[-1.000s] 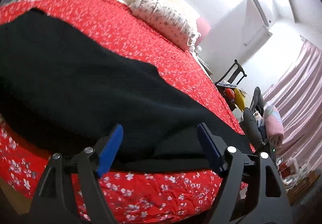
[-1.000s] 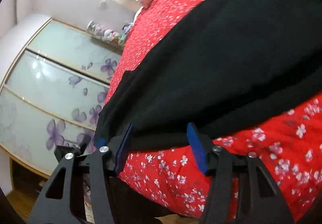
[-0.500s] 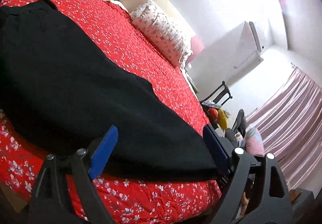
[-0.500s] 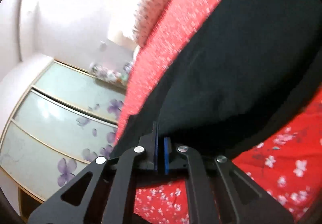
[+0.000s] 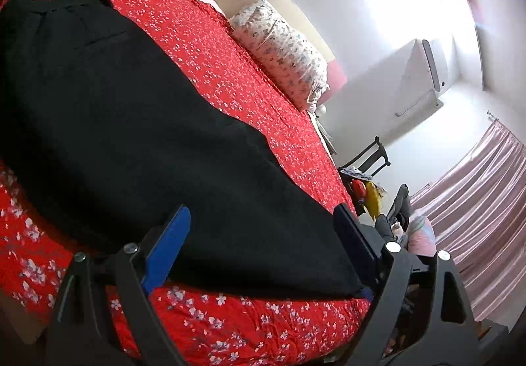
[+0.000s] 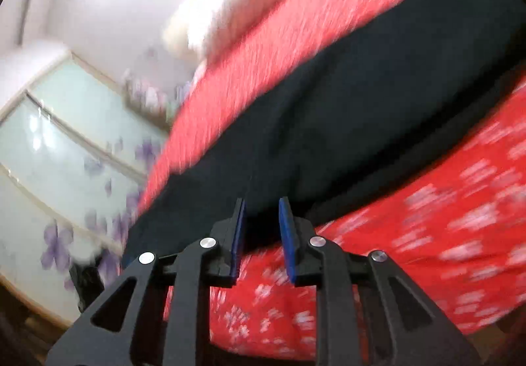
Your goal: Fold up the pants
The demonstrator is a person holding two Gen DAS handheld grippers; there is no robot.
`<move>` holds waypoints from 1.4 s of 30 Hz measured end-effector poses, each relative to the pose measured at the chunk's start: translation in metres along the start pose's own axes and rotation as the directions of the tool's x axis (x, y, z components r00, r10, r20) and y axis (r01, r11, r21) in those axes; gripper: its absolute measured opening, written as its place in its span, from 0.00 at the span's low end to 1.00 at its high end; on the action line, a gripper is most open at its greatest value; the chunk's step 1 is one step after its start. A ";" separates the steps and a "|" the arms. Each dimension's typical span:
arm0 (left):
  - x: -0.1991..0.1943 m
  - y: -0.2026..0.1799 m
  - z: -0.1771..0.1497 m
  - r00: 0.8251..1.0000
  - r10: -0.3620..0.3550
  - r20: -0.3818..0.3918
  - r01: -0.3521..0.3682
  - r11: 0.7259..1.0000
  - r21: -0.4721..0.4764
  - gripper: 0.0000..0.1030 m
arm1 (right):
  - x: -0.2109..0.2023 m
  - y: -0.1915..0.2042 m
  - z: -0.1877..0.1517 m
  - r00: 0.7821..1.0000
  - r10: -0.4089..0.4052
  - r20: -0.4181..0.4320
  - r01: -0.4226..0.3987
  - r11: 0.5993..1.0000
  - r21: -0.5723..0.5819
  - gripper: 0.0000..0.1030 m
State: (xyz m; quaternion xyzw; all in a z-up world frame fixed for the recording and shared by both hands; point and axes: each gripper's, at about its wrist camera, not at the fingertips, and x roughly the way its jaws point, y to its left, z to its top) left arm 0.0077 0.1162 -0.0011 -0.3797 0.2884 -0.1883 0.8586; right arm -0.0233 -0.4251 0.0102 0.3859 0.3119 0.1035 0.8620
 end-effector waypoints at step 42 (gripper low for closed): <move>0.021 -0.065 -0.037 0.976 0.213 0.050 -0.213 0.873 0.438 0.98 | -0.097 -0.151 0.099 0.815 -0.404 0.415 0.218 0.878 0.425 0.36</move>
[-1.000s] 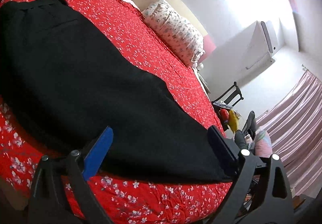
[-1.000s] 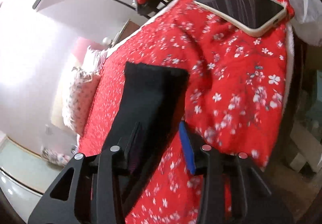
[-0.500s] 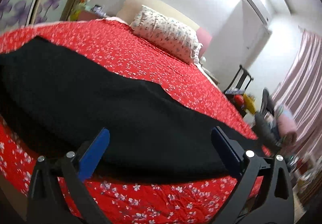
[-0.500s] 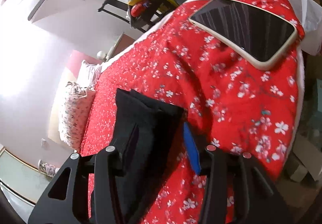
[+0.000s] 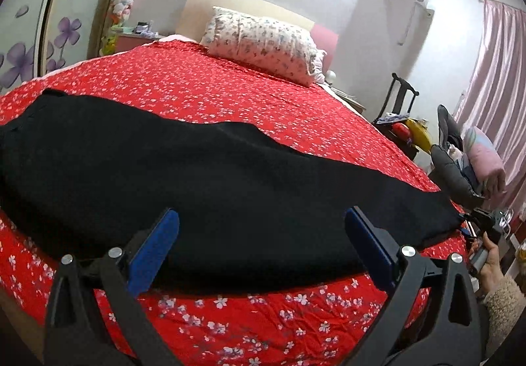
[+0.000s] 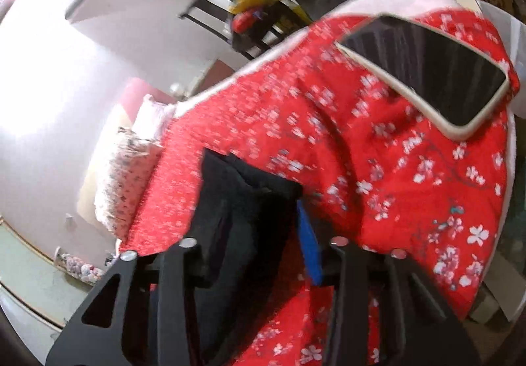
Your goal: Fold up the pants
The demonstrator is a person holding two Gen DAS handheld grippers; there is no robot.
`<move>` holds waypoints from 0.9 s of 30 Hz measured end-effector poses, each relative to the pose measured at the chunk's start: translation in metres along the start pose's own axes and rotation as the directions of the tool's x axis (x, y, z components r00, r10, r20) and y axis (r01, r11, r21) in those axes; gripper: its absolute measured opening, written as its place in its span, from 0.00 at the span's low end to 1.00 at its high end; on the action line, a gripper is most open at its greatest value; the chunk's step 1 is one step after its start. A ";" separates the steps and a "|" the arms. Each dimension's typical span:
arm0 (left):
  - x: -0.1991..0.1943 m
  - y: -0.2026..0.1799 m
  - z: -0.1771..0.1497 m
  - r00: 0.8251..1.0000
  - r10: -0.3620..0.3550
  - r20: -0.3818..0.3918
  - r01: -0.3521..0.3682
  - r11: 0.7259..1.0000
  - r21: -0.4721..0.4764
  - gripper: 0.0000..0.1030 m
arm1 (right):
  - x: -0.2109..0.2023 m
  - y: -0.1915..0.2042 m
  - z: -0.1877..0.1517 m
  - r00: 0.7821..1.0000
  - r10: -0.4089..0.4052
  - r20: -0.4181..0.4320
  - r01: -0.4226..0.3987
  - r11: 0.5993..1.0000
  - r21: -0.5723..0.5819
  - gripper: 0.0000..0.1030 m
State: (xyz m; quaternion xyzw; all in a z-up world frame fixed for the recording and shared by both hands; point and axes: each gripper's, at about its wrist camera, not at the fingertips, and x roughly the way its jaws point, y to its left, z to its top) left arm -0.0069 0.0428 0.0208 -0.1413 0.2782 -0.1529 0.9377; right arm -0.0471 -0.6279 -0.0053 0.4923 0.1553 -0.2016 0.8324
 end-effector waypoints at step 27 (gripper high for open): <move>-0.004 0.030 0.005 0.999 0.030 0.010 -0.028 0.988 -0.154 0.98 | -0.010 0.127 -0.049 0.951 0.297 -0.089 -0.310 0.921 -0.236 0.14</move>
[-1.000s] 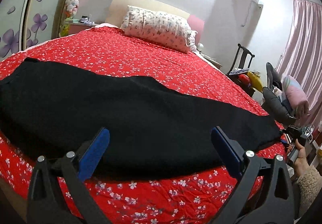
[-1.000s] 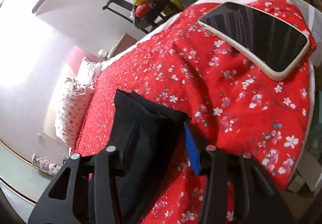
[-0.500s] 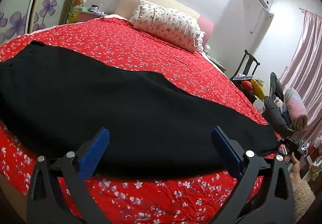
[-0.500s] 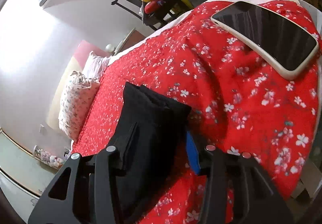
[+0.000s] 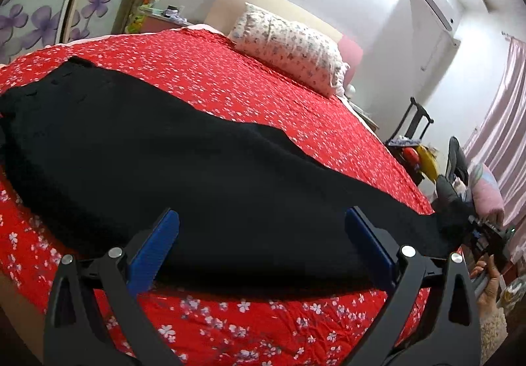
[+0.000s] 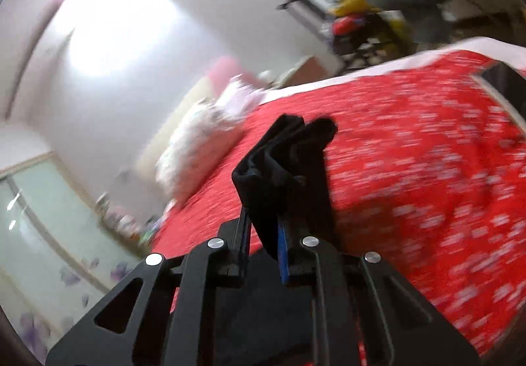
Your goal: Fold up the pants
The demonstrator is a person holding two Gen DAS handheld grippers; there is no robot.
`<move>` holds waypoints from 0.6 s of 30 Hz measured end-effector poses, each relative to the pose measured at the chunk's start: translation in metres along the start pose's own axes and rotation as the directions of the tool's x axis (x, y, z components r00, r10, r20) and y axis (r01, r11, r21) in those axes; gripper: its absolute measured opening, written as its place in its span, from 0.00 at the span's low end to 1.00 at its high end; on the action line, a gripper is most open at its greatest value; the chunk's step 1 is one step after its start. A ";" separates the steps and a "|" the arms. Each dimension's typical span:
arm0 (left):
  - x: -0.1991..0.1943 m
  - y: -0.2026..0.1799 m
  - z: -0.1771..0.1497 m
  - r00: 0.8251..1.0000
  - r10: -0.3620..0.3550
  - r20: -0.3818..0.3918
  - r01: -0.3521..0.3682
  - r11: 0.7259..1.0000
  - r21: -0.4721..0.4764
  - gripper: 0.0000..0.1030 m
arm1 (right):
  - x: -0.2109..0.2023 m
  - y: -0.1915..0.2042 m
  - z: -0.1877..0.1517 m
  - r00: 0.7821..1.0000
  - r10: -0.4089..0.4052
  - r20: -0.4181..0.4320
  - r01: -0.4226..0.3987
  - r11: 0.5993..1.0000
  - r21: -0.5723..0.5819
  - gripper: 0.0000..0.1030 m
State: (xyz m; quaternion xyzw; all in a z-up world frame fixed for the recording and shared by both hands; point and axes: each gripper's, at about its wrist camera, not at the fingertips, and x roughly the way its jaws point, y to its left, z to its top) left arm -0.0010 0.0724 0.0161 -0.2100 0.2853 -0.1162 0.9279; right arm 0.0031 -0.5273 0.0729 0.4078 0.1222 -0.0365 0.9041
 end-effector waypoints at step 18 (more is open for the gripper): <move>-0.009 0.013 0.001 1.000 -0.014 -0.015 0.013 0.998 -0.054 0.98 | 0.104 0.175 -0.216 0.789 0.028 -0.614 -0.214 0.949 -0.232 0.14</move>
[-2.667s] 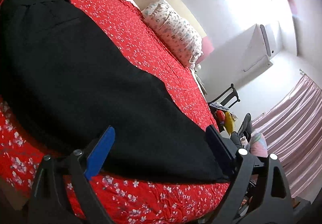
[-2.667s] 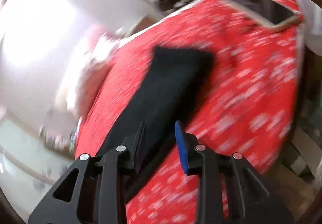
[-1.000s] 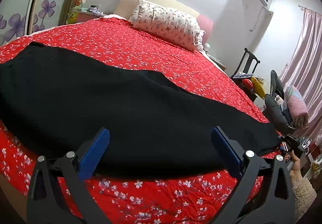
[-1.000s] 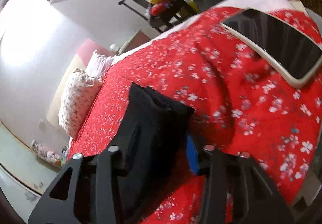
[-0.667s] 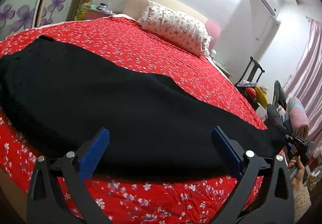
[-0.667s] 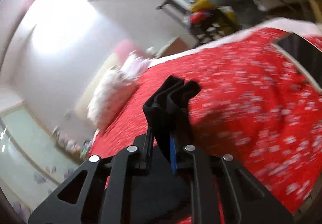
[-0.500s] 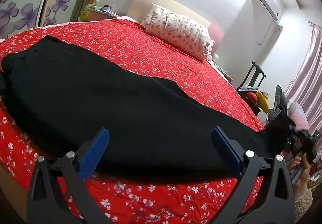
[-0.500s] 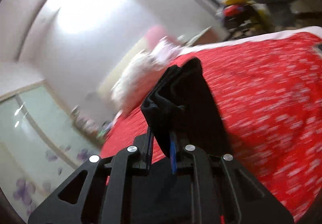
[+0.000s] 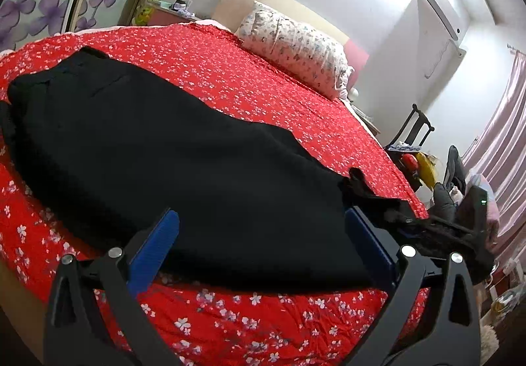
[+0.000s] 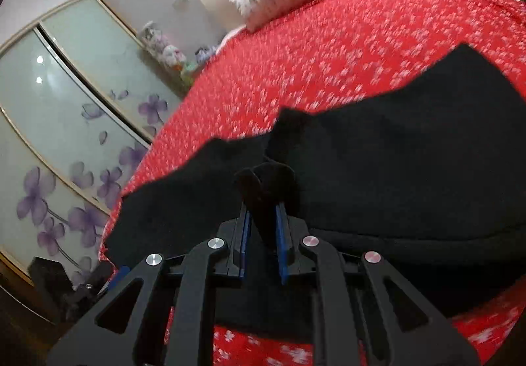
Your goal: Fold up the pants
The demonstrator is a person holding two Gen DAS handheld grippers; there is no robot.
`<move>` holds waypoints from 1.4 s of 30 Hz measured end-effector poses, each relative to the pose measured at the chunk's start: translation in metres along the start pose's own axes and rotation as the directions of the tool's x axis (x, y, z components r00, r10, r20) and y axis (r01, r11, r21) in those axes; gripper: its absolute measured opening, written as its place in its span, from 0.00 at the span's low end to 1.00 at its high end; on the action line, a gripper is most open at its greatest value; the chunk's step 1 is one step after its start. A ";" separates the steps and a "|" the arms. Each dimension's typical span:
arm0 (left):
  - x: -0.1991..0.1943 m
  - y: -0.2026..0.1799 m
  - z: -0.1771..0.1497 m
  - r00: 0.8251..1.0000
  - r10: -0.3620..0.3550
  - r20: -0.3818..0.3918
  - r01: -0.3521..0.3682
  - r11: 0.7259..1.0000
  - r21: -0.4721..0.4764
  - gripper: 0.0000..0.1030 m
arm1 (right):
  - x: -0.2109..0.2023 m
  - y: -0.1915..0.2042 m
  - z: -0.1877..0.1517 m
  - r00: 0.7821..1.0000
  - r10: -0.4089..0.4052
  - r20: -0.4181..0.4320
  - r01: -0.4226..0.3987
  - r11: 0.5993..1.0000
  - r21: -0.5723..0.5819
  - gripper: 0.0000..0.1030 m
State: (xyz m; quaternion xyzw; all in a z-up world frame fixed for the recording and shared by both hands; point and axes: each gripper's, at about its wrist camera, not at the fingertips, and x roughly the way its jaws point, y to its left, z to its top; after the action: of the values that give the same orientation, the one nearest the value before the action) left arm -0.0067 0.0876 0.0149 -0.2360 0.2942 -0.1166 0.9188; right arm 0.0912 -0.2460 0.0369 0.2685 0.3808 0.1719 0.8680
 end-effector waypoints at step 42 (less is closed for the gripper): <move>-0.079 0.126 0.055 0.993 0.086 0.082 -0.047 0.918 -0.394 0.98 | -0.015 0.025 -0.027 0.954 0.299 0.017 -0.298 0.953 -0.054 0.85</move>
State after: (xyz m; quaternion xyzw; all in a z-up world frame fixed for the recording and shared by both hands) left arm -0.0276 0.2443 0.0298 -0.4102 0.2743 -0.0126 0.8697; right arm 0.0590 -0.2247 0.0453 0.3031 0.3206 0.3073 0.8432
